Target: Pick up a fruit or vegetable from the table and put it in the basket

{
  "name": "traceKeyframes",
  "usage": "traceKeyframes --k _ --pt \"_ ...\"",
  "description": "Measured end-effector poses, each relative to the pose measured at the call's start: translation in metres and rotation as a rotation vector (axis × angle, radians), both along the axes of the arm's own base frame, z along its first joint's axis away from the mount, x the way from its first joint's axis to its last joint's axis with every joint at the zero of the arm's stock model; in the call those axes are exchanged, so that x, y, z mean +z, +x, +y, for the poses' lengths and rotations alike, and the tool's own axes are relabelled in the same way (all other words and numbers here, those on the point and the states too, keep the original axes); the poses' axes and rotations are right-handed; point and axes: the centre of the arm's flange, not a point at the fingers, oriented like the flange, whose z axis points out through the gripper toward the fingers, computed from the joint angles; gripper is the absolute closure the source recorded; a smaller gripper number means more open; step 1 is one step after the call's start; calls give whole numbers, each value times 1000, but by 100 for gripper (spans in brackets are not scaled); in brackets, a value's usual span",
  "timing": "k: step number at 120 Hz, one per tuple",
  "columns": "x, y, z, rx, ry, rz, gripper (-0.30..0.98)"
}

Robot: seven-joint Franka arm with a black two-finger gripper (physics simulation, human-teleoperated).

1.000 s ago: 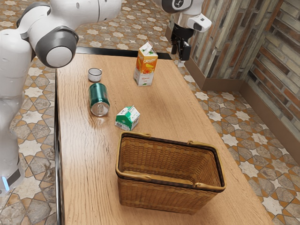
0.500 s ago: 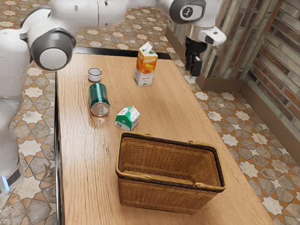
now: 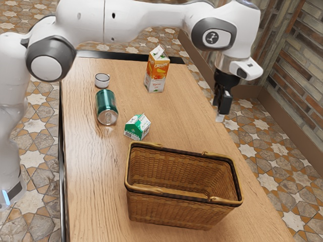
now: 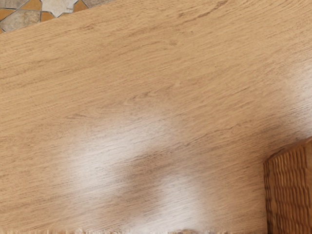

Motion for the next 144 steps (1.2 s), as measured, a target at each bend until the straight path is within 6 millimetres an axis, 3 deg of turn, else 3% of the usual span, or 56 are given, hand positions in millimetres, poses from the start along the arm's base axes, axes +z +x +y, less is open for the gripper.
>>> traceKeyframes --k 47,69,101,131,144 --pt "-13 -78 46 53 -14 57 0" --pt "-17 -79 61 88 -10 39 0" --pt "-14 -80 52 160 -11 28 0" --pt "-44 -81 54 245 15 81 0" --pt "-46 -85 42 248 12 82 0"
